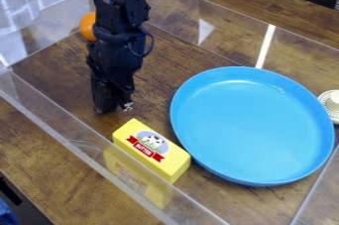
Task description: Remove the orange ball from inside the blue tray and put it on the table
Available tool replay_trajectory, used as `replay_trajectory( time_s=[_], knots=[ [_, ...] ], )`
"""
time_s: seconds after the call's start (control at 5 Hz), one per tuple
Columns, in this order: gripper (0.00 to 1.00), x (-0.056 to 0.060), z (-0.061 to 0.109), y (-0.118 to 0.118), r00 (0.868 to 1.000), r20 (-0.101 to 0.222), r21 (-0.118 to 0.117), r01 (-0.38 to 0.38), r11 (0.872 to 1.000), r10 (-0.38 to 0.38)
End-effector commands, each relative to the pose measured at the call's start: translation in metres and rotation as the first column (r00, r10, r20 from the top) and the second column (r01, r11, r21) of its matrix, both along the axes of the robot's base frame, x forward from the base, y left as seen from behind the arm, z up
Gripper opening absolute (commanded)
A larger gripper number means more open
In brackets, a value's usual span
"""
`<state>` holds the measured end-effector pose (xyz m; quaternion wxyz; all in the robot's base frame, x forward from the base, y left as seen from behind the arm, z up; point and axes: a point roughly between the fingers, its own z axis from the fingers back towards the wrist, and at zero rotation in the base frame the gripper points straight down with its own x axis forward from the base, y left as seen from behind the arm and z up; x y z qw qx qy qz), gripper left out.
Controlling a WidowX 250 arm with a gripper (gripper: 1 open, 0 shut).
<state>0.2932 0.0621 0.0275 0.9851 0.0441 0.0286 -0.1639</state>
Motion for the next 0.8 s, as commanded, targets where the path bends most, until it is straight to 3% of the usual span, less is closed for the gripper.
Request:
replay_trajectory(
  time_s=[0.0, 0.6],
  knots=[
    [0.0, 0.004, 0.0215, 0.0091, 0.997, 0.076, 0.01, -0.028, 1.0, 0.027],
    [0.0, 0.0023, 0.0252, 0.0104, 0.994, 0.098, -0.002, -0.037, 0.999, 0.037]
  ],
)
